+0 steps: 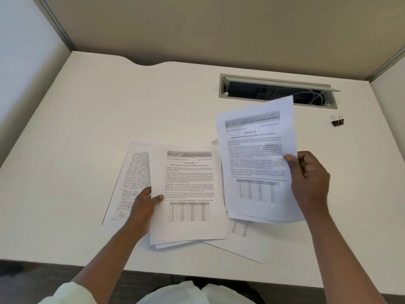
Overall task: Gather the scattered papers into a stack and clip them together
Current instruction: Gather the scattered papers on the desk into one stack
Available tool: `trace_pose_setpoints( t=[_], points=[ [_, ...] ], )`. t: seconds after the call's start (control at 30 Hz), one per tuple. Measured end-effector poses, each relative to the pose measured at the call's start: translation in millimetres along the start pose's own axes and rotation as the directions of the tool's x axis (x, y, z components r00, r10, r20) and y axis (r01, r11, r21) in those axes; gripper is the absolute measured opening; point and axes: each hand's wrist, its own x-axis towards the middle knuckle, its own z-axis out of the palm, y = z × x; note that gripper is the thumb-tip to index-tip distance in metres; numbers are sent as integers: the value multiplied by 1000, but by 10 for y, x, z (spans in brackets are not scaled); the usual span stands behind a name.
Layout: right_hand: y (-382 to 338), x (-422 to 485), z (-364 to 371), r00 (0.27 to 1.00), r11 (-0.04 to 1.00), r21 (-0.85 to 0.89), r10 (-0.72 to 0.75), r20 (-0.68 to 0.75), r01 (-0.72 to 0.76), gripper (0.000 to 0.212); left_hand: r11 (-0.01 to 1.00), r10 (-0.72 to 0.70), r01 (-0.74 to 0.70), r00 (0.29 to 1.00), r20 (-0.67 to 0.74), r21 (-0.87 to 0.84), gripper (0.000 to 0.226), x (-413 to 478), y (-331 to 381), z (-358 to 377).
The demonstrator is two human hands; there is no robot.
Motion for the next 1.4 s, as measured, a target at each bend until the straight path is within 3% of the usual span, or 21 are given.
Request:
trace_pose_setpoints(
  t=[0.17, 0.3, 0.4, 0.5, 0.6, 0.67, 0.77, 0.83, 0.9, 1.0, 1.1, 1.17, 1.27, 1.4],
  points=[
    [-254, -15, 200, 986, 925, 347, 123, 111, -154, 42, 1000, 6, -6, 1000, 16, 0, 31, 7, 2, -6],
    [-192, -146, 671, 933, 831, 430, 281, 225, -354, 35, 1000, 17, -16, 1000, 13, -13, 30, -34, 17, 1],
    [14, -311, 1042, 894, 859, 284, 352, 276, -426, 49, 1000, 23, -23, 999, 22, -12, 30, -32, 2, -7],
    [161, -483, 1304, 879, 896, 123, 379, 290, -427, 34, 996, -1, -1, 1000, -17, -87, 23, -55, 12, 4],
    [172, -613, 1465, 856, 900, 56, 390, 340, -432, 18, 988, -15, 13, 1000, -15, -154, 36, -84, 33, -1],
    [153, -649, 1528, 833, 895, 50, 391, 391, -443, 16, 995, 11, -8, 1000, 23, -98, 36, -77, 23, 0],
    [89, -645, 1562, 804, 893, 76, 360, 474, -444, 15, 999, 47, -47, 999, 29, 20, 15, -56, 7, 6],
    [65, -571, 1539, 805, 898, 75, 349, 479, -434, 23, 997, 43, -44, 999, 15, 68, 22, -28, -10, 11],
    [98, -438, 1459, 851, 925, 17, 341, 400, -379, 33, 994, 40, -40, 999, 2, 104, 29, -13, -16, 8],
    [329, -181, 1247, 930, 947, -213, 288, 227, -241, 50, 992, 46, -44, 999, -16, 115, 32, 28, -40, -12],
    [640, 48, 935, 925, 821, -506, 363, 107, -264, 79, 992, 54, -52, 998, -16, 114, 32, 49, -49, -31],
    [809, 126, 730, 899, 728, -608, 435, 55, -316, 95, 992, 61, -59, 998, -16, 111, 32, 56, -44, -43],
    [962, 186, 552, 882, 703, -629, 467, 57, -332, 105, 992, 57, -55, 998, -20, 115, 31, 84, -41, -77],
    [965, 236, 524, 868, 729, -600, 484, 113, -329, 99, 993, 47, -43, 998, -32, 110, 33, 127, -63, -138]
  ],
)
